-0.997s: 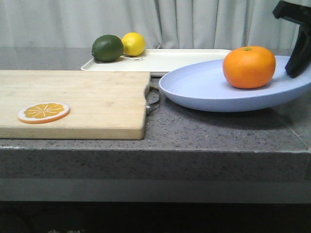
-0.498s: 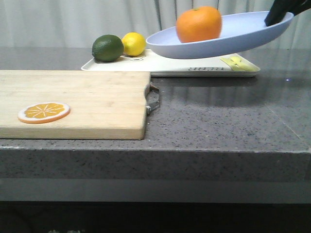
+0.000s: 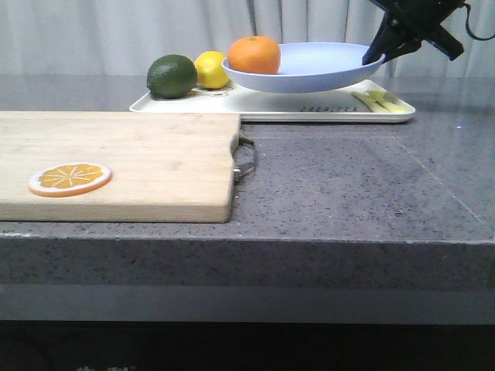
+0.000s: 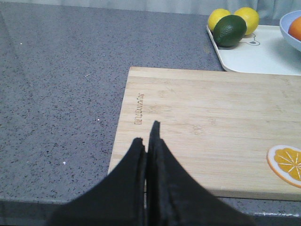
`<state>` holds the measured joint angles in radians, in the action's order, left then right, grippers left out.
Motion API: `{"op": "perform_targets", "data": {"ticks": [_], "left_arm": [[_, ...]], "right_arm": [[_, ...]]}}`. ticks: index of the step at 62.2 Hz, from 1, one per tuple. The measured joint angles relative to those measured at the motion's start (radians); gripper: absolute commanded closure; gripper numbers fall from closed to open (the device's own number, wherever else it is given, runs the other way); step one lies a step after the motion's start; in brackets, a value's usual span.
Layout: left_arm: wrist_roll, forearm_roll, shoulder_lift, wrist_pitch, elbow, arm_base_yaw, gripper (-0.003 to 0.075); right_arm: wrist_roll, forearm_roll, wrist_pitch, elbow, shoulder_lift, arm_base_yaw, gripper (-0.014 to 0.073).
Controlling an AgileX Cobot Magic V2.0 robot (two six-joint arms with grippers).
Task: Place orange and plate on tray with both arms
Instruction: 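Lower the plate onto the tray and open the right gripper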
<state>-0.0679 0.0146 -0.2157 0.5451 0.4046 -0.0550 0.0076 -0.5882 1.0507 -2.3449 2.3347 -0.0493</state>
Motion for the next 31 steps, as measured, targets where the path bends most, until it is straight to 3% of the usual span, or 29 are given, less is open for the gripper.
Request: {"op": "perform_targets", "data": {"ticks": [13, 26, 31], "left_arm": [[0.0, 0.0, 0.0, -0.004, 0.0, 0.0, 0.0738], [0.0, 0.0, 0.0, -0.004, 0.0, 0.0, 0.0738], [0.0, 0.0, 0.0, -0.004, 0.0, 0.0, 0.0738]], "right_arm": [[0.042, 0.0, 0.037, -0.232, 0.155, 0.018, 0.0652], [0.053, -0.008, 0.047, -0.264, 0.209, 0.06, 0.0644], [0.054, -0.014, 0.048, -0.268, 0.215, 0.066, 0.0589]]}}
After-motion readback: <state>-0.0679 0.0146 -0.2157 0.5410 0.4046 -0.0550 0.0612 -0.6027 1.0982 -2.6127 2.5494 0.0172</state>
